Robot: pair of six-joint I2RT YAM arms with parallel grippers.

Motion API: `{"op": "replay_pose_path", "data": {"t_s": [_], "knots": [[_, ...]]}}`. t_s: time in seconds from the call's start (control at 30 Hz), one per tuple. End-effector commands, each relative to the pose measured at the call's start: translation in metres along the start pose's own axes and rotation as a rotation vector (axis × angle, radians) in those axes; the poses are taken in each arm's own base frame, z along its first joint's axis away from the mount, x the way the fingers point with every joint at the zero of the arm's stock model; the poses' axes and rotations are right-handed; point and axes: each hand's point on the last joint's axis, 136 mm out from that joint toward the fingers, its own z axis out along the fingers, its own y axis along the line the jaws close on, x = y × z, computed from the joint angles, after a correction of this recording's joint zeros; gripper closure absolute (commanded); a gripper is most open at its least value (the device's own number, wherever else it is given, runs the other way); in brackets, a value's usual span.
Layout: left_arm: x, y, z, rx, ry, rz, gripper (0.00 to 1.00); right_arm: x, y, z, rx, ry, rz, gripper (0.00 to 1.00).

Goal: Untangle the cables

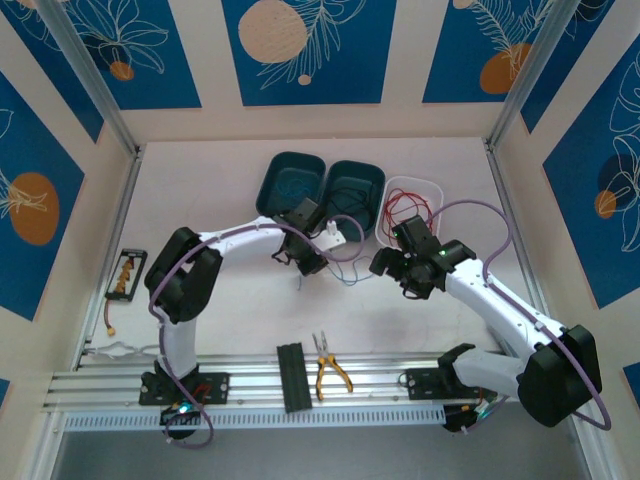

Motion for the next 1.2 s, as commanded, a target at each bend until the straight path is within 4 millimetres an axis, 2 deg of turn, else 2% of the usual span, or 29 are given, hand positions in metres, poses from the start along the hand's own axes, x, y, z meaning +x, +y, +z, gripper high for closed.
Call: {"op": "replay_pose_path", "data": {"t_s": [0.0, 0.1, 0.23, 0.43, 0.57, 0.7, 0.87, 1.0, 1.17], "knots": [[-0.009, -0.007, -0.01, -0.003, -0.047, -0.002, 1.0, 0.003, -0.003, -0.002, -0.007, 0.011, 0.007, 0.08], [-0.015, -0.01, -0.036, -0.024, -0.117, -0.014, 1.0, 0.002, -0.003, -0.004, -0.007, 0.005, 0.003, 0.08], [-0.02, -0.017, -0.085, -0.065, -0.231, -0.032, 1.0, -0.001, -0.004, -0.009, -0.01, -0.017, -0.01, 0.01], [-0.015, -0.019, -0.166, -0.183, -0.4, -0.099, 1.0, -0.01, -0.008, -0.026, 0.009, -0.072, -0.022, 0.01], [-0.011, -0.012, -0.222, -0.296, -0.499, -0.158, 1.0, -0.018, -0.008, -0.04, -0.008, -0.103, -0.021, 0.01], [-0.012, 0.006, -0.277, -0.431, -0.595, -0.242, 1.0, -0.023, -0.009, -0.049, -0.023, -0.13, -0.011, 0.01], [-0.024, 0.032, -0.333, -0.541, -0.722, -0.335, 1.0, -0.024, -0.012, -0.052, -0.034, -0.141, 0.0, 0.01], [-0.037, 0.06, -0.363, -0.582, -0.809, -0.415, 1.0, -0.024, -0.013, -0.053, -0.038, -0.145, 0.002, 0.01], [-0.053, 0.101, -0.377, -0.592, -0.889, -0.52, 1.0, -0.026, -0.012, -0.054, -0.044, -0.153, 0.001, 0.01]]}}
